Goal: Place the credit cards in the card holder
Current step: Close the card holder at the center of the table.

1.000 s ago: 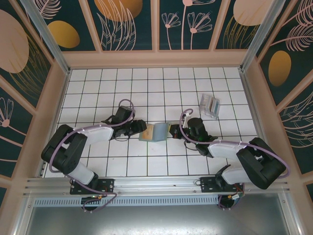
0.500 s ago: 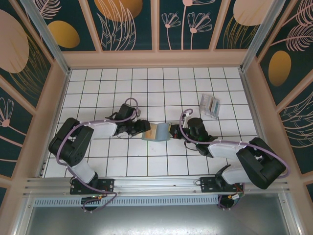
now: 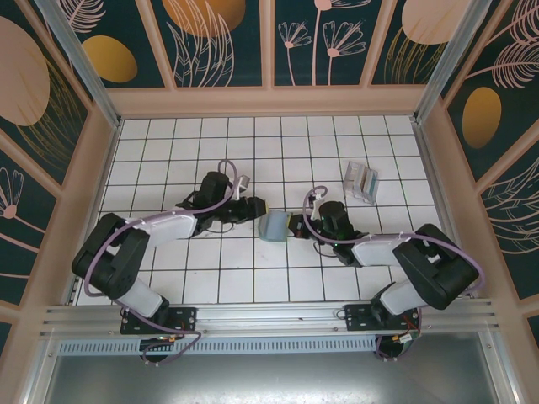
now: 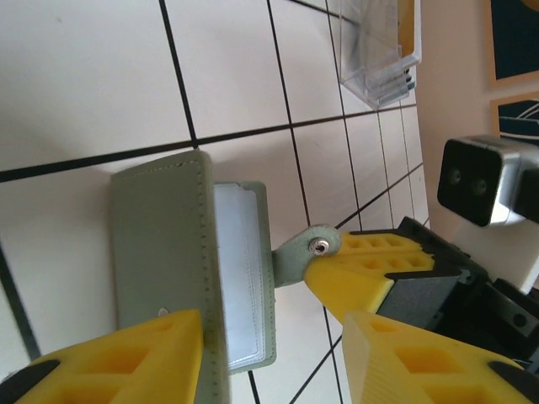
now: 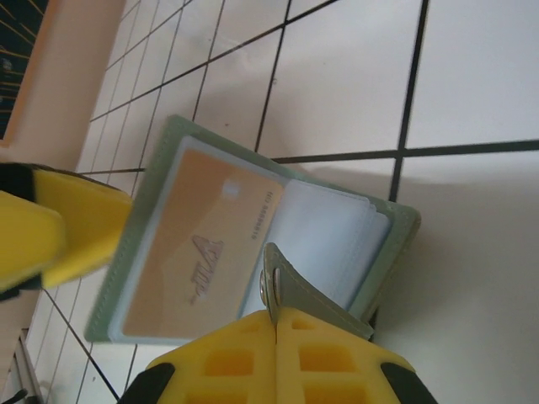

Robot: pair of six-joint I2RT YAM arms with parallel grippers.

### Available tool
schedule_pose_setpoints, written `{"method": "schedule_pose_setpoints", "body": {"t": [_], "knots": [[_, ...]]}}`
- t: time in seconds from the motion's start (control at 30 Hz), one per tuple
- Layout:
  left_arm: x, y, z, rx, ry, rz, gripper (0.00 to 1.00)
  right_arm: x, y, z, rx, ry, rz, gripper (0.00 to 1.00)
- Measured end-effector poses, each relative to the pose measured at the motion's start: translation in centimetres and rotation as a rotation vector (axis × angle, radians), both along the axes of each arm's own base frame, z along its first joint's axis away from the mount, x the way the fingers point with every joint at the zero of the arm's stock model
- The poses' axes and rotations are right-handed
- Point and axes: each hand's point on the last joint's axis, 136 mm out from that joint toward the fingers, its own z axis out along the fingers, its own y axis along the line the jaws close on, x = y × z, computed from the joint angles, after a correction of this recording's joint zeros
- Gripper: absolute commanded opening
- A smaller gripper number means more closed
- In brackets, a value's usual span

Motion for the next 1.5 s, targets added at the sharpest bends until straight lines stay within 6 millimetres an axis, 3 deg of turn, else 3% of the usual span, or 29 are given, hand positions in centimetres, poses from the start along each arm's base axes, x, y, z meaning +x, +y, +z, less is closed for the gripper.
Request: {"method": "schedule_pose_setpoints", "body": {"t": [0.3, 0.6, 0.93, 1.1, 1.17, 1.27, 1.4, 1.5], "knots": [[-1.2, -1.7, -2.3, 0.029, 0.045, -0.021, 0.44, 0.6, 0.4, 0.9, 0.038, -0.024, -0.008, 0.00], [-0.2, -2.0, -3.3, 0.049, 0.032, 0.025, 0.43, -0.6, -1.5, 0.0, 0.018, -0.019, -0.039, 0.01], [-0.2, -4.1, -4.5, 0.084, 0.025, 0.009, 0.40, -1.4, -3.6, 1.0, -0.017, -0.054, -0.062, 0.28], [0.0, -4.0, -5.3, 0.134, 0.033, 0.028, 0.39, -1.4, -4.9, 1.0, -0.038, -0.009, -0.085, 0.30], [0.0, -4.2, -5.4, 0.157, 0.028, 0.032, 0.38, -1.1, -5.4, 0.9, -0.044, 0.030, -0.095, 0.37], [0.1, -4.1, -5.6, 0.178, 0.024, 0.045, 0.35, -0.5, -6.1, 1.0, -0.059, 0.080, -0.110, 0.40], [0.2, -3.8, -5.9, 0.196, 0.025, 0.058, 0.32, 0.2, -5.1, 1.5, -0.066, 0.133, -0.062, 0.41], [0.3, -3.8, -6.3, 0.211, 0.033, 0.058, 0.23, 0.5, -4.2, 1.4, -0.079, 0.177, -0.021, 0.39]]}}
